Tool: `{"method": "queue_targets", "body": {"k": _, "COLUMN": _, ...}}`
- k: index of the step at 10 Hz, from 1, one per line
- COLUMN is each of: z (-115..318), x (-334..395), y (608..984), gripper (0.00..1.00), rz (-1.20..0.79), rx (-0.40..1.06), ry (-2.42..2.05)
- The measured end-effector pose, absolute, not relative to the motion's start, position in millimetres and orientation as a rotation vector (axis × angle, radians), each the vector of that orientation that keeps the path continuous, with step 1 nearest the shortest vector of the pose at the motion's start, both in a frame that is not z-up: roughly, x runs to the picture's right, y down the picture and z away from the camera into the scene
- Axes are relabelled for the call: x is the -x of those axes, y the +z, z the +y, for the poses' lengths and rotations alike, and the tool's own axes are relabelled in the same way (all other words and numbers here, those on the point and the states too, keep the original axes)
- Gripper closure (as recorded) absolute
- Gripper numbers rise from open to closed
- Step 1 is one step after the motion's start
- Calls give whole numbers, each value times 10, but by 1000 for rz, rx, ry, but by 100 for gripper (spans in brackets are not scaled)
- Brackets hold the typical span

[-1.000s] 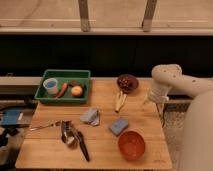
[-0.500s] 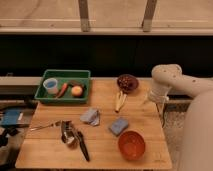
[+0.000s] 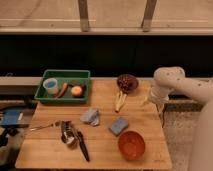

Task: Place grapes in red bowl

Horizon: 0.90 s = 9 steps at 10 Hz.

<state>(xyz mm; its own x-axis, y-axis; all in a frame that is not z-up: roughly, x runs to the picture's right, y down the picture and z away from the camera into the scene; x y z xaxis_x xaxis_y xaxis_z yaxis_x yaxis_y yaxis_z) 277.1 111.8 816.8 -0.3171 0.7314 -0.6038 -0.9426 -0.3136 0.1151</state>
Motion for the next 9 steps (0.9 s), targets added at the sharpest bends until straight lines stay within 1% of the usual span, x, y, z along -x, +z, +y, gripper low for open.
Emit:
{"method": "queue_targets", "body": {"k": 2, "z": 971, "x": -2732, "y": 8160, "gripper": 30, "rz": 481, "rx": 522, "ry": 1833}}
{"method": "queue_targets", "body": {"k": 5, "z": 565, "x": -2755, "y": 8335, "gripper": 30, "rz": 440, "rx": 511, "ry": 1825}}
{"method": "queue_targets", "body": {"k": 7, "z": 301, "x": -2516, "y": 8395, "gripper": 30, "rz": 412, "rx": 500, "ry": 1773}}
{"method": "queue_targets", "body": {"k": 9, "z": -8, "x": -2234, "y": 8376, "gripper": 30, "rz": 359, "rx": 464, "ry": 1699}}
